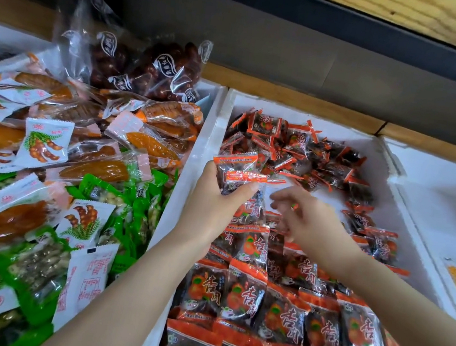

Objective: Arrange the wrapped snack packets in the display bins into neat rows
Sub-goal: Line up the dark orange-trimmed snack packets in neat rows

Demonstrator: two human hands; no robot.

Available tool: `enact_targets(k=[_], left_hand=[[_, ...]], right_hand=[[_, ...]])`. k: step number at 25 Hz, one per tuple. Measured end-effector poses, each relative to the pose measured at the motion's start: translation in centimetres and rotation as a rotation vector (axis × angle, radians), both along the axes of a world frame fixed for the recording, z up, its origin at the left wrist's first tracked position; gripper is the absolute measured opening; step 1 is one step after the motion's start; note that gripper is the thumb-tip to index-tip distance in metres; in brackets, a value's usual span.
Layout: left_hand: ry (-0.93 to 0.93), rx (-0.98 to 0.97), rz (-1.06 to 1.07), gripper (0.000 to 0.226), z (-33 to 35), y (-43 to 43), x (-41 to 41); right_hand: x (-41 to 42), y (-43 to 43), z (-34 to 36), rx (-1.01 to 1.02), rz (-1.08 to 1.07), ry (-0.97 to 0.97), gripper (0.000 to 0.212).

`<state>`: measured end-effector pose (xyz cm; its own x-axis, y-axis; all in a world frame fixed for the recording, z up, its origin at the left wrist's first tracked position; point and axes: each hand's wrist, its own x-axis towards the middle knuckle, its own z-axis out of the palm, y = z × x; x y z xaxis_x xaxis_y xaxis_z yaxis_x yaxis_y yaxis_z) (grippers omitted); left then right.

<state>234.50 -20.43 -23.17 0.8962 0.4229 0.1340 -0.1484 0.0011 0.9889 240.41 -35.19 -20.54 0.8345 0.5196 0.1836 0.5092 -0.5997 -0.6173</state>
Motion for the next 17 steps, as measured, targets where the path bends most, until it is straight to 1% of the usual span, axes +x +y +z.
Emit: enact_targets(k=[1,2,3,4,5,7,8,9,10,11,12,15,17], left_hand=[[0.011,0.007,-0.013,0.075,0.1,-0.1,0.0],[0.02,0.016,-0.034,0.091,0.2,-0.3,-0.1],[0.023,0.027,-0.062,0.099,0.2,-0.5,-0.1],[0.024,0.041,-0.092,0.099,0.1,-0.7,-0.1],[0.026,0.048,-0.121,0.092,0.1,-0.9,-0.1],[0.015,0.056,-0.189,0.058,0.1,-1.1,-0.2],[0.02,0.065,-0.227,0.048,0.1,-1.3,-0.3],[0.027,0.094,-0.254,0.052,0.0,-1.4,-0.4],[0.039,0.115,-0.277,0.069,0.0,-1.6,-0.4],[0.057,0.117,-0.289,0.08,-0.1,-1.7,-0.3],[0.056,0.109,-0.284,0.082,0.0,-1.6,-0.2],[0.055,0.044,-0.21,0.06,0.2,-1.2,0.0],[0.075,0.013,-0.16,0.057,0.2,-0.9,0.2]], right_hand=[[-0.5,-0.1,0.8,0.186,-0.017,0.125,0.016],[-1.0,-0.3,1.5,0.301,-0.001,0.239,0.016],[-1.5,-0.4,2.1,0.317,0.031,0.303,0.013],[-1.9,-0.6,2.3,0.286,0.062,0.334,0.016],[-2.2,-0.8,2.3,0.248,0.083,0.351,0.021],[-2.3,-1.1,2.1,0.246,0.063,0.385,0.023],[-2.2,-1.3,2.1,0.254,0.043,0.392,0.022],[-2.1,-1.6,2.2,0.25,0.025,0.384,0.019],[-1.8,-2.0,2.4,0.244,0.008,0.363,0.013],[-1.4,-2.4,2.6,0.247,-0.01,0.335,0.007],[-0.9,-2.9,2.7,0.253,-0.034,0.293,0.004],[0.4,-3.9,2.2,0.215,-0.117,0.186,0.009],[0.9,-3.7,1.1,0.131,-0.118,0.174,0.013]])
